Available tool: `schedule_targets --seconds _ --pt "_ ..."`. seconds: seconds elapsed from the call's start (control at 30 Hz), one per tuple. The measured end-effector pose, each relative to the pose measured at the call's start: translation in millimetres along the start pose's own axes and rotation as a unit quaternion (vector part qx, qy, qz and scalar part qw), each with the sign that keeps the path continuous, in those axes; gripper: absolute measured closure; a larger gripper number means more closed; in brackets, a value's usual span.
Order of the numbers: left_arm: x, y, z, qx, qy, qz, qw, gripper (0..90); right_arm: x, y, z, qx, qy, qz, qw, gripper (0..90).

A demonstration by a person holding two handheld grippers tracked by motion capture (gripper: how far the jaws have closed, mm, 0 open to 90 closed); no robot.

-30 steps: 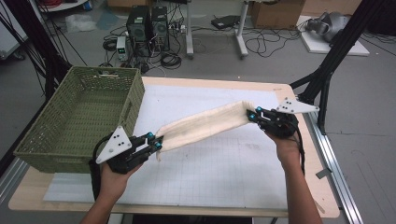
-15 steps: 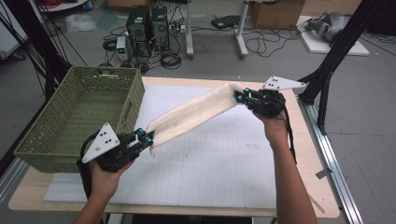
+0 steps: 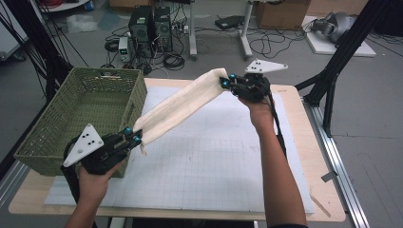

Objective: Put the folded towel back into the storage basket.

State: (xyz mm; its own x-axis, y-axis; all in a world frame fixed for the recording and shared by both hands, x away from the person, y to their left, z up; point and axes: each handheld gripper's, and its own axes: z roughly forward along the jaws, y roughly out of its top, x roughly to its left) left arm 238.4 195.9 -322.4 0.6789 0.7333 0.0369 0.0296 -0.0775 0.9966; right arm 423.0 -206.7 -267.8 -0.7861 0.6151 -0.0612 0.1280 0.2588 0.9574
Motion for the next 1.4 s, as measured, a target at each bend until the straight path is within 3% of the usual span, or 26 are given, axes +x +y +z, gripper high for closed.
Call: schedule_targets --seconds 0.17,0.5,0.7,1.1,1.4 --pt "5.2 -0.4 -10.7 0.0 0.019 -0.002 0.9998 83.3 5.5 18.2 29.1 0.001 0.009 -0.009 0.9999 81.1" --pt "14.7 -4.5 -33.2 0.004 0.052 -0.007 0.9986 83.7 16.8 38.9 69.4 0.002 0.03 -0.018 0.9994 81.0" --pt "20.0 -6.2 -49.3 0.011 0.073 -0.008 0.9972 84.4 30.1 53.1 100.1 0.004 0.049 -0.027 0.9985 81.0" --pt "30.3 -7.7 -81.7 0.011 0.116 -0.014 0.9931 84.7 55.3 72.2 142.7 0.005 0.071 -0.039 0.9967 80.9" --pt "41.2 -14.5 -99.5 0.01 0.148 -0.031 0.9884 84.6 78.4 84.5 185.2 0.012 0.079 -0.042 0.9959 80.9"
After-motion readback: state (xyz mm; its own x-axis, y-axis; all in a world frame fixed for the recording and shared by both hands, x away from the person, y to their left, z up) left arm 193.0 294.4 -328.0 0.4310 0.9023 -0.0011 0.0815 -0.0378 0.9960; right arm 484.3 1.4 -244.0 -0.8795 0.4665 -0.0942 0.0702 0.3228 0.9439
